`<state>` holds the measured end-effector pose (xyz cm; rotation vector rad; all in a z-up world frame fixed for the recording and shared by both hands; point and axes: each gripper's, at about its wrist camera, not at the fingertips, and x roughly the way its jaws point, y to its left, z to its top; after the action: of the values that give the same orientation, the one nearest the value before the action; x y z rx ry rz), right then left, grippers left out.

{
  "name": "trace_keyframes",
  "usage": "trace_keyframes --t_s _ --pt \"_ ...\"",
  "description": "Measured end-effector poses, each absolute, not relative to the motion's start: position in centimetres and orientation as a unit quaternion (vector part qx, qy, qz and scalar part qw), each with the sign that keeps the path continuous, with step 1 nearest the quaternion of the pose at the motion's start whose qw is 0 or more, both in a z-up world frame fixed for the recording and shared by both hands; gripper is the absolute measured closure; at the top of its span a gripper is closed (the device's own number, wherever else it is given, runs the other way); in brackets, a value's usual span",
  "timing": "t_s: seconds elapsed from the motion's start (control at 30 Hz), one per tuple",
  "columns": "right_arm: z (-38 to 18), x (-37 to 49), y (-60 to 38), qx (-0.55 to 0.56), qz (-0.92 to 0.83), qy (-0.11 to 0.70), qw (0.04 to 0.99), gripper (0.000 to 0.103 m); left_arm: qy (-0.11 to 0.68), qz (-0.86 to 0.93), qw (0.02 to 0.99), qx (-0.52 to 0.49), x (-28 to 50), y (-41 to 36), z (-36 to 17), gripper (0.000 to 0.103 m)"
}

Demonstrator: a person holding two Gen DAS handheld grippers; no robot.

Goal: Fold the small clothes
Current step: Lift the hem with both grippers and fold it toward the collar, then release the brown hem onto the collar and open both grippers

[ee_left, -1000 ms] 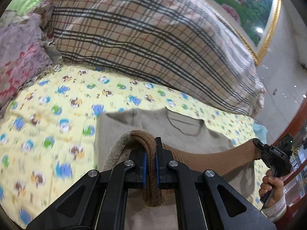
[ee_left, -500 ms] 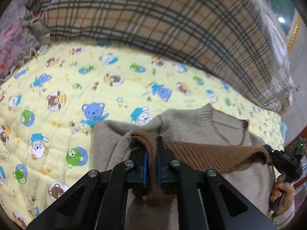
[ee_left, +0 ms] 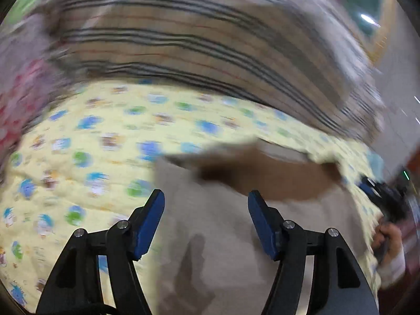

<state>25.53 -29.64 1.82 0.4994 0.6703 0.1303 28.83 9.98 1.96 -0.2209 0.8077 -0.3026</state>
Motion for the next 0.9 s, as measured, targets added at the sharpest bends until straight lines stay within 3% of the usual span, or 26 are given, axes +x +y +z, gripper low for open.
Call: trace_keyframes --t_s 0.23,0.37,0.5,0.53,0.6,0.67,0.7,0.77,0.9 --pt "0.3 23.1 -16.3 0.089 0.301 0.399 0.862 0.057 0.432 -0.306 0.849 -0.004 26.1 -2.2 -0.2 0.037" --pt "-1.6 25.4 -13.0 0.025 0.313 0.437 0.843 0.057 0.455 -0.291 0.84 0.046 28.5 -5.3 -2.6 0.037" --pt "-2.9 30.6 -15.8 0.057 0.252 0.45 0.855 0.063 0.46 -0.281 0.842 -0.002 32.9 -3.1 -3.6 0.051" --pt "-3.1 31.8 -17.2 0.074 0.23 0.446 0.862 0.068 0.455 -0.272 0.848 -0.02 33.9 -2.0 -3.4 0.053" --pt "-3.2 33.0 -19.5 0.112 0.192 0.436 0.872 0.076 0.447 -0.24 0.86 -0.04 35.4 0.1 -3.1 0.052" --pt "-3.0 33.3 -21.7 0.139 0.142 0.42 0.885 0.077 0.436 -0.191 0.878 -0.059 36.9 2.9 -2.9 0.056" --pt "-3.1 33.4 -22.9 0.152 0.114 0.412 0.891 0.077 0.435 -0.189 0.876 -0.088 37.5 4.5 -3.0 0.061" --pt "-3.2 32.9 -25.6 0.212 0.099 0.389 0.891 0.078 0.44 -0.182 0.867 -0.148 38.2 7.2 -3.4 0.083" --pt "-2.1 30.6 -27.5 0.234 0.041 0.35 0.906 0.077 0.419 -0.153 0.877 -0.176 36.7 9.6 -3.2 0.083"
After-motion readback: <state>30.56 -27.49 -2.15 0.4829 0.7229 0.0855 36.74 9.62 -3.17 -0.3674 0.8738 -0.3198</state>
